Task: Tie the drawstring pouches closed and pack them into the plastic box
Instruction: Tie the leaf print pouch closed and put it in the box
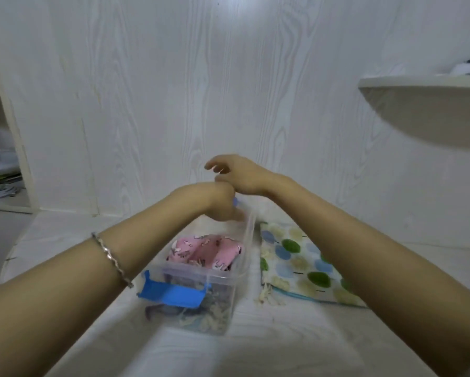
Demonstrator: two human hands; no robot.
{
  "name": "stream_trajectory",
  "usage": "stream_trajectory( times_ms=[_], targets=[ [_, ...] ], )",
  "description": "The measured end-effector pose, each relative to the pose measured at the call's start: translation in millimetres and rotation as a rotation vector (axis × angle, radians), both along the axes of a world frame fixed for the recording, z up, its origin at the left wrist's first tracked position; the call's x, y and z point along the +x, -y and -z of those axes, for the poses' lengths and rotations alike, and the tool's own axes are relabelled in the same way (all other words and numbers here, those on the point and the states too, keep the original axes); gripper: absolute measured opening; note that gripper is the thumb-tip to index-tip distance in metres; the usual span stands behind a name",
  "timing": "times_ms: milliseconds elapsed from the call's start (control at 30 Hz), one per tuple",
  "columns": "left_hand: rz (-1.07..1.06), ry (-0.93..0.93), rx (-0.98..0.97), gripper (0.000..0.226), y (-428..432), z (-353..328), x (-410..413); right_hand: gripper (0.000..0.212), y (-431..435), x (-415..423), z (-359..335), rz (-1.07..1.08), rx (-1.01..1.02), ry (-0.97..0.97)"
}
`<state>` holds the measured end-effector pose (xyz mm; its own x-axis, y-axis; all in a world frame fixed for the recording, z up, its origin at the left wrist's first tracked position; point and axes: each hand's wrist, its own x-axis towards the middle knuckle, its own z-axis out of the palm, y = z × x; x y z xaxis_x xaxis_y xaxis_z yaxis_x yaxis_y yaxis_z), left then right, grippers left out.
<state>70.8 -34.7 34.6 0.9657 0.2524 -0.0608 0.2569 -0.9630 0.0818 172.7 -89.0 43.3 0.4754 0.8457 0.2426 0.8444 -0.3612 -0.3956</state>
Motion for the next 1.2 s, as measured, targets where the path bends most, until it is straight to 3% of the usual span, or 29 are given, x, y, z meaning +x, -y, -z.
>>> stream_trajectory(
  times_ms=[67,133,267,433,600,700,767,867,967,1033,1133,1200],
  targets=[
    [0.035,0.208,-0.044,0.042,30.2,-8.5,9.9,0.037,38.5,5.0,-15.4,0.066,0.242,-0.008],
    [0.071,0.261,-0.11,0.035,63.6,-3.5,15.5,0.033,76.0,8.7,-11.6,0.13,0.317,-0.035],
    [0.121,0.102,0.008,0.016,115.7,48.6,29.9,0.028,143.8,19.2,44.8,0.219,0.123,-0.126],
    [0.029,-0.078,0.202,0.027,123.4,125.5,34.3,0.026,187.5,14.0,120.4,0.235,-0.008,-0.257],
    [0.016,0.079,0.303,0.025,122.5,139.0,35.8,0.036,203.1,3.5,155.2,0.242,0.01,-0.323],
    [-0.016,0.211,0.327,0.024,126.9,123.1,46.1,0.059,199.5,1.7,158.1,0.159,0.105,-0.283],
    [0.059,0.43,0.173,0.018,127.3,113.1,51.9,0.062,193.4,-2.7,156.2,0.08,0.268,-0.321],
    [0.212,0.747,-0.306,0.018,124.3,105.0,45.2,0.039,186.0,-2.9,149.8,0.212,0.586,-0.388],
    [0.098,0.867,-0.641,0.007,127.7,103.5,36.1,0.018,186.7,11.2,142.8,0.343,0.663,-0.186],
    [-0.086,0.694,-0.747,0.029,133.5,104.7,38.9,0.014,190.0,18.5,134.2,0.355,0.674,-0.068],
    [-0.331,0.173,-1.297,0.074,138.4,98.9,46.5,0.017,197.9,25.9,114.2,0.366,0.716,0.004],
    [-0.362,0.009,-1.638,0.089,139.9,94.0,55.0,0.022,204.4,29.8,95.7,0.369,0.728,0.03]
  ],
)
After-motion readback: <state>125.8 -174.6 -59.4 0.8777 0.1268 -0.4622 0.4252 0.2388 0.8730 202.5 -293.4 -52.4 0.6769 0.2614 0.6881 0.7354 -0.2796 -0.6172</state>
